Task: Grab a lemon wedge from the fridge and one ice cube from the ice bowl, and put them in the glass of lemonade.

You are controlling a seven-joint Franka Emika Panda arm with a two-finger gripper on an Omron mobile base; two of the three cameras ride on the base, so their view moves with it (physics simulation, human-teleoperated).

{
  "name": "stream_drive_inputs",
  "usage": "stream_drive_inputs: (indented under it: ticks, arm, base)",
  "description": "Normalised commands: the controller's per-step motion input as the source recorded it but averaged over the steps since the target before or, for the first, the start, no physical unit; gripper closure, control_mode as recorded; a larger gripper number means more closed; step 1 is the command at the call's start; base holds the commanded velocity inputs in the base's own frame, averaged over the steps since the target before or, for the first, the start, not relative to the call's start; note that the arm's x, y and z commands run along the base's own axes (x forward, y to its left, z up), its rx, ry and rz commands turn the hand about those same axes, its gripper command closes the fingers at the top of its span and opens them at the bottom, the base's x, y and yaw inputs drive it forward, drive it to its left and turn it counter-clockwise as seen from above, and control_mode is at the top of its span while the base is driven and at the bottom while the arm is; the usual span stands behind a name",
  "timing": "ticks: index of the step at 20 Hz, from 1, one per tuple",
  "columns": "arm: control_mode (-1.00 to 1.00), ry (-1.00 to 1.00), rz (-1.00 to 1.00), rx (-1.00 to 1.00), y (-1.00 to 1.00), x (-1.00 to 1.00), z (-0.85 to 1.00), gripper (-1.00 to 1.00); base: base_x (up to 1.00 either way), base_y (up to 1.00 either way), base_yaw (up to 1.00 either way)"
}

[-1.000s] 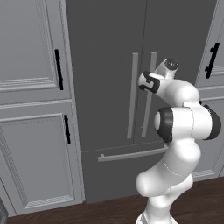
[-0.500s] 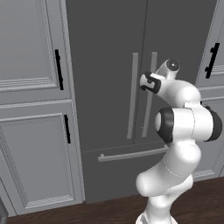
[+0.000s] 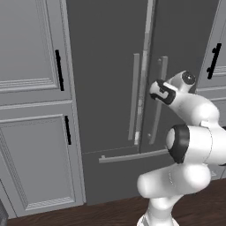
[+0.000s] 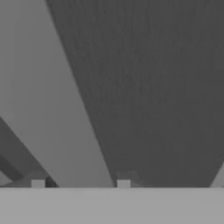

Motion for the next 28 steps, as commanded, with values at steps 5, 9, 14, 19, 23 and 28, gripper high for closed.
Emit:
stream_drive_inputs:
  ticks: [5, 9, 14, 19, 23, 28]
  arm:
    - [-1.0, -0.08, -0.02, 0.05, -1.0, -0.79, 0.24, 1.0]
    - [-1.0, -0.05, -0.04, 0.05, -1.0, -0.85, 0.31, 1.0]
    - [-1.0, 0.0, -0.05, 0.02, -1.0, -0.85, 0.45, 1.0]
    - [-1.0, 0.0, -0.09, 0.0, -0.97, -0.63, 0.45, 1.0]
    - [-1.0, 0.11, -0.16, 0.0, -0.61, -0.11, 0.31, -1.0]
    - [-1.0, 0.02, 0.0, -0.01, -0.1, -0.56, 0.84, -1.0]
  base:
    - [0.0, 0.0, 0.0]
    - [0.0, 0.0, 0.0]
    - [0.0, 0.0, 0.0]
    - [0.0, 0.0, 0.0]
    - [0.0, 0.0, 0.0]
    - [0.0, 0.0, 0.0]
